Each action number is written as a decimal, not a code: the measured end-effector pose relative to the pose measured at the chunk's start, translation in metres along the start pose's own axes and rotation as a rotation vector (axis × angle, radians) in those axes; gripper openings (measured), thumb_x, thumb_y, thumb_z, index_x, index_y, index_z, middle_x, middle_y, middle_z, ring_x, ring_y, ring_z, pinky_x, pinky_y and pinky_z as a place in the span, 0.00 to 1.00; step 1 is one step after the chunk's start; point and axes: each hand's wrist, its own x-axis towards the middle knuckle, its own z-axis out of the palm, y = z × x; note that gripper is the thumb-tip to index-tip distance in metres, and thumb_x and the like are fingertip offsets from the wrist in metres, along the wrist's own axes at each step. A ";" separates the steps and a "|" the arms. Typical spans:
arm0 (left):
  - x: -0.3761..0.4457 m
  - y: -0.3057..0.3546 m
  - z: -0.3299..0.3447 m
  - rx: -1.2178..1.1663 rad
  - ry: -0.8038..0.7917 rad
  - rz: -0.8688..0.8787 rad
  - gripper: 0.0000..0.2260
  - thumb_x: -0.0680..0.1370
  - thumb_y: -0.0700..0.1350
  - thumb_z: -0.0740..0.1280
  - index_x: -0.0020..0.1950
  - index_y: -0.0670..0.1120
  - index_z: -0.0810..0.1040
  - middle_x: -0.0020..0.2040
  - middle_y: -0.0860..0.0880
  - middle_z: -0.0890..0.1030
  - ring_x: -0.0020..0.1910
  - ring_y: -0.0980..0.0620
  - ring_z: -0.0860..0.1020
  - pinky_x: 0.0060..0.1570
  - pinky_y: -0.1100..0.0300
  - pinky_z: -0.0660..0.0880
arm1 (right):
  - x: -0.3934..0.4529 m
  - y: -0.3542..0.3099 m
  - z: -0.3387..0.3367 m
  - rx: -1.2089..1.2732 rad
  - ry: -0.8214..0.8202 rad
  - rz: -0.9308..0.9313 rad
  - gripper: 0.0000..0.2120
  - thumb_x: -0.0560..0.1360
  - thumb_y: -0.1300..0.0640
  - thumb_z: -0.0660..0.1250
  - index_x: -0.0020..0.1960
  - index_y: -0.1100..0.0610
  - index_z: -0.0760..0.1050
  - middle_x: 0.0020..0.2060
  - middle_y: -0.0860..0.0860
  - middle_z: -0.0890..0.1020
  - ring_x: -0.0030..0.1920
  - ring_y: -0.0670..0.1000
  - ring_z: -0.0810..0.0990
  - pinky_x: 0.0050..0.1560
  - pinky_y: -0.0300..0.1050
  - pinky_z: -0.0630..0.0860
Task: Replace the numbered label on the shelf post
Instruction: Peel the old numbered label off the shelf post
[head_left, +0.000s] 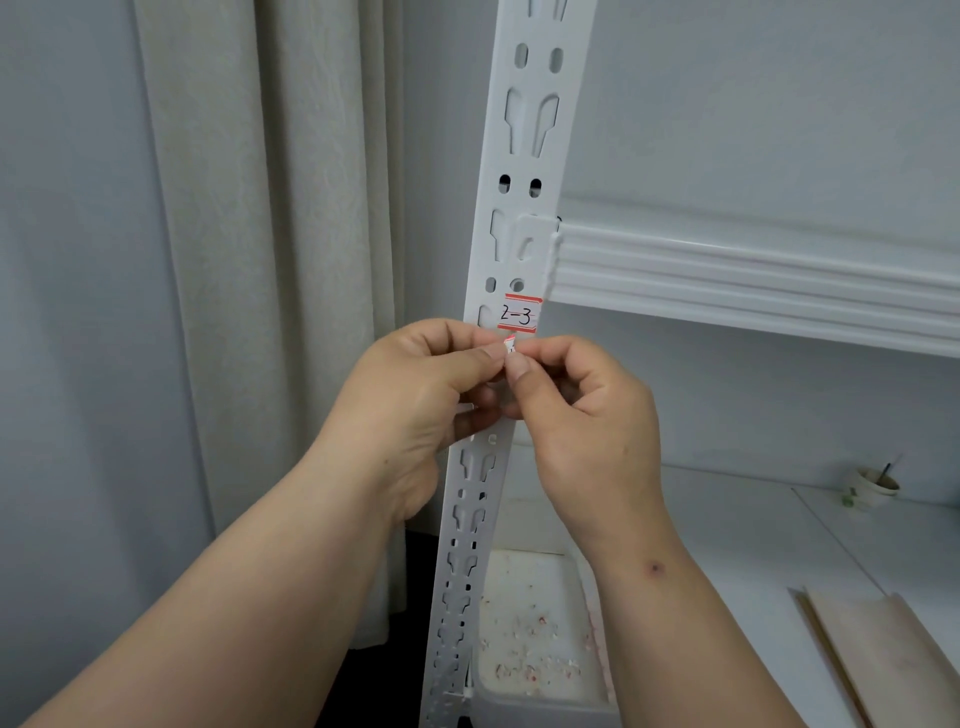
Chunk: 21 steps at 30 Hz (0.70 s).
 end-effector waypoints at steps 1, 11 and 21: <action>0.000 0.000 0.000 0.013 0.009 0.006 0.08 0.76 0.35 0.68 0.39 0.45 0.79 0.31 0.48 0.76 0.25 0.57 0.74 0.41 0.56 0.79 | 0.001 -0.001 0.000 0.002 0.006 0.011 0.04 0.74 0.58 0.70 0.44 0.50 0.81 0.41 0.49 0.86 0.44 0.50 0.85 0.50 0.53 0.81; 0.004 -0.006 0.004 0.416 0.070 0.266 0.07 0.79 0.41 0.67 0.41 0.46 0.79 0.30 0.52 0.82 0.29 0.57 0.80 0.37 0.60 0.78 | 0.006 -0.003 0.002 0.043 0.063 0.105 0.05 0.75 0.59 0.69 0.42 0.55 0.82 0.34 0.50 0.86 0.36 0.48 0.85 0.42 0.44 0.82; 0.000 -0.006 -0.001 0.072 -0.162 0.156 0.13 0.78 0.37 0.64 0.45 0.50 0.87 0.36 0.50 0.83 0.38 0.53 0.76 0.51 0.56 0.74 | 0.015 -0.003 0.001 0.147 0.134 0.080 0.01 0.72 0.58 0.73 0.43 0.55 0.81 0.31 0.46 0.82 0.31 0.44 0.80 0.36 0.36 0.77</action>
